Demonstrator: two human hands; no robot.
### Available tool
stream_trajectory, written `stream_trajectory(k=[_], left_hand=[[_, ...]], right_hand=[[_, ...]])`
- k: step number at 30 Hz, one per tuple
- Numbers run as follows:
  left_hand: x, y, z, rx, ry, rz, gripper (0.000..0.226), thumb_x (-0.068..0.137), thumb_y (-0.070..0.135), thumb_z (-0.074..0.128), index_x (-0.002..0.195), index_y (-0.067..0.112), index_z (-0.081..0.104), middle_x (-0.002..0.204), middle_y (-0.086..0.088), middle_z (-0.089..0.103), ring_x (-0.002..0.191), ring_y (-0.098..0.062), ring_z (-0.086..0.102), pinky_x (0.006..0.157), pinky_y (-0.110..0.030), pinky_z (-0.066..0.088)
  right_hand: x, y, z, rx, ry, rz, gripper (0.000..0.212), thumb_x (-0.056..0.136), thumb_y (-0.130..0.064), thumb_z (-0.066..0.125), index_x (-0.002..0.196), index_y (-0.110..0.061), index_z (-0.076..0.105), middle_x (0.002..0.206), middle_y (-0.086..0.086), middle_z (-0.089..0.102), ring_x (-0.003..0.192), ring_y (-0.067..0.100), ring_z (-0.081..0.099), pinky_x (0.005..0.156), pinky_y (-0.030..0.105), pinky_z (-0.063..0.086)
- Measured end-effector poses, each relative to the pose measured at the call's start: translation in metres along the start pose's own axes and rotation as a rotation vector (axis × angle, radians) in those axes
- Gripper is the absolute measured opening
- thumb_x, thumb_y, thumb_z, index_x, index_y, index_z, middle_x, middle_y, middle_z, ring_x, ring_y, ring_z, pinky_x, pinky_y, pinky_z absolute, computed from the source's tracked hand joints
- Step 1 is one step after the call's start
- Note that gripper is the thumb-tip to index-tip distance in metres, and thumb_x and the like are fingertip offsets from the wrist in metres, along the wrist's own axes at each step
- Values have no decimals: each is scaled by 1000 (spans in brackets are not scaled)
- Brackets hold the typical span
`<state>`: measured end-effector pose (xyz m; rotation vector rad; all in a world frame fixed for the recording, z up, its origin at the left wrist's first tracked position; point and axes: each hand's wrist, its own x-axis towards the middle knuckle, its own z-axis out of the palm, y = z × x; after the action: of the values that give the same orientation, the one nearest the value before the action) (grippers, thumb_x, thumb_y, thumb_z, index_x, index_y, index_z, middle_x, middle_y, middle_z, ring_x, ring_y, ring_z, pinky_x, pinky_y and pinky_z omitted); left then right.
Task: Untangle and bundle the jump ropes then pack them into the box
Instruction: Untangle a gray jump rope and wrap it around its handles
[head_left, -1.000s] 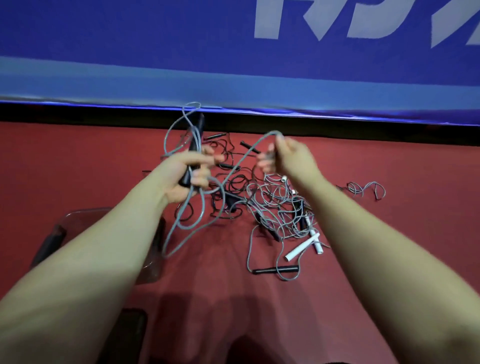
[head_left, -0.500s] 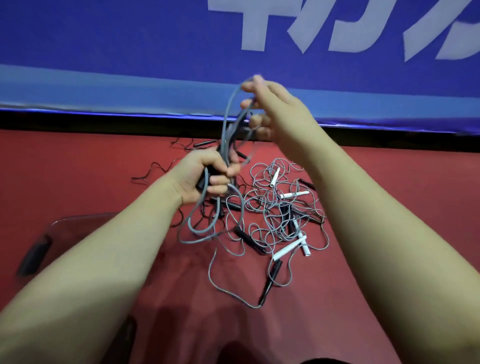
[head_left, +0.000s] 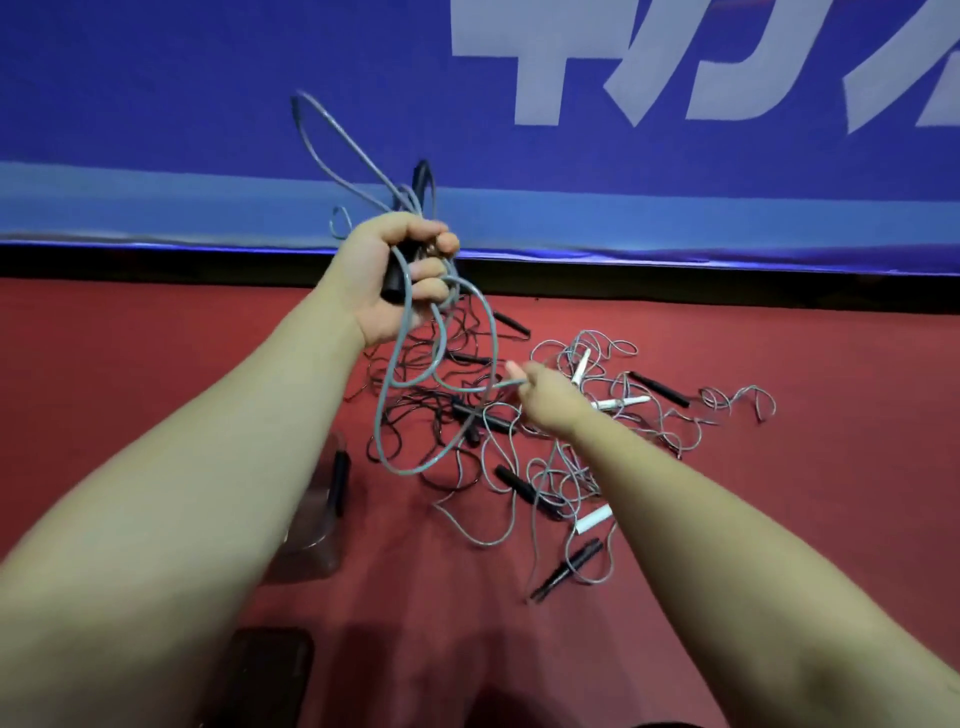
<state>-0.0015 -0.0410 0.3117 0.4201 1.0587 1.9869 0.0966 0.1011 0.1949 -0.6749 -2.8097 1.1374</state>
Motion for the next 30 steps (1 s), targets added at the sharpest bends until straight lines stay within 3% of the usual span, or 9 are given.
stream_trajectory(k=[2,5,8,10,13,18,21,25,30], left_hand=[[1,-12,-24,47,133,-97,18,92,10,40,77,5,49,68,-5,58,32,-2,29,33,-11,19],[-1,-46,-53,96,246,-279,15,94,5,41,82,5,50,93,-15,64,30,-1,29,30,-11,21],[-7,-88,-66,288,186,-427,21,87,-10,43,98,7,49,75,-6,52,31,-2,30,29,-13,23],[-10,-112,-63,413,114,-406,34,82,-18,47,102,10,47,56,-2,44,33,-5,34,33,-14,25],[-8,-132,-46,448,91,-291,33,80,-19,54,93,11,52,53,0,48,34,-6,36,35,-14,26],[11,-140,-48,549,316,-304,21,81,-8,62,81,10,51,63,-5,48,32,-4,32,30,-14,21],[-1,-139,-69,581,348,-454,24,82,-4,64,68,8,49,44,0,39,32,-5,31,30,-14,23],[-11,-136,-99,581,442,-389,35,85,-8,59,69,13,36,44,0,34,29,-5,30,29,-13,22],[-6,-143,-99,712,359,-420,26,84,-11,56,86,10,40,53,-4,42,31,-5,35,31,-14,23]], right_hand=[[-1,-16,-27,39,105,-69,51,101,-42,25,119,-2,52,102,13,56,73,17,49,66,28,40],[-3,-50,-61,153,239,-191,51,100,-46,26,99,-5,57,92,11,62,79,26,57,78,34,46],[-12,-85,-81,627,178,-261,48,101,-43,29,78,-9,54,74,12,60,60,18,52,66,29,46],[-18,-102,-90,791,146,-291,49,100,-43,30,74,-9,55,74,13,63,58,16,56,65,27,52],[-26,-115,-99,880,65,-355,52,100,-43,32,77,-5,59,79,13,65,66,17,61,72,27,57],[-31,-102,-102,797,-1,-361,23,99,-18,46,80,-9,54,79,9,57,67,13,55,72,22,54],[-29,-75,-113,666,-63,-249,18,96,-3,47,82,-11,53,76,4,57,61,7,55,66,18,52],[-24,-25,-124,541,-159,3,20,97,0,41,86,-12,54,74,4,57,53,6,59,61,19,54],[-5,68,-88,954,27,452,16,96,-1,44,82,-1,53,78,12,54,65,15,61,50,21,55]])
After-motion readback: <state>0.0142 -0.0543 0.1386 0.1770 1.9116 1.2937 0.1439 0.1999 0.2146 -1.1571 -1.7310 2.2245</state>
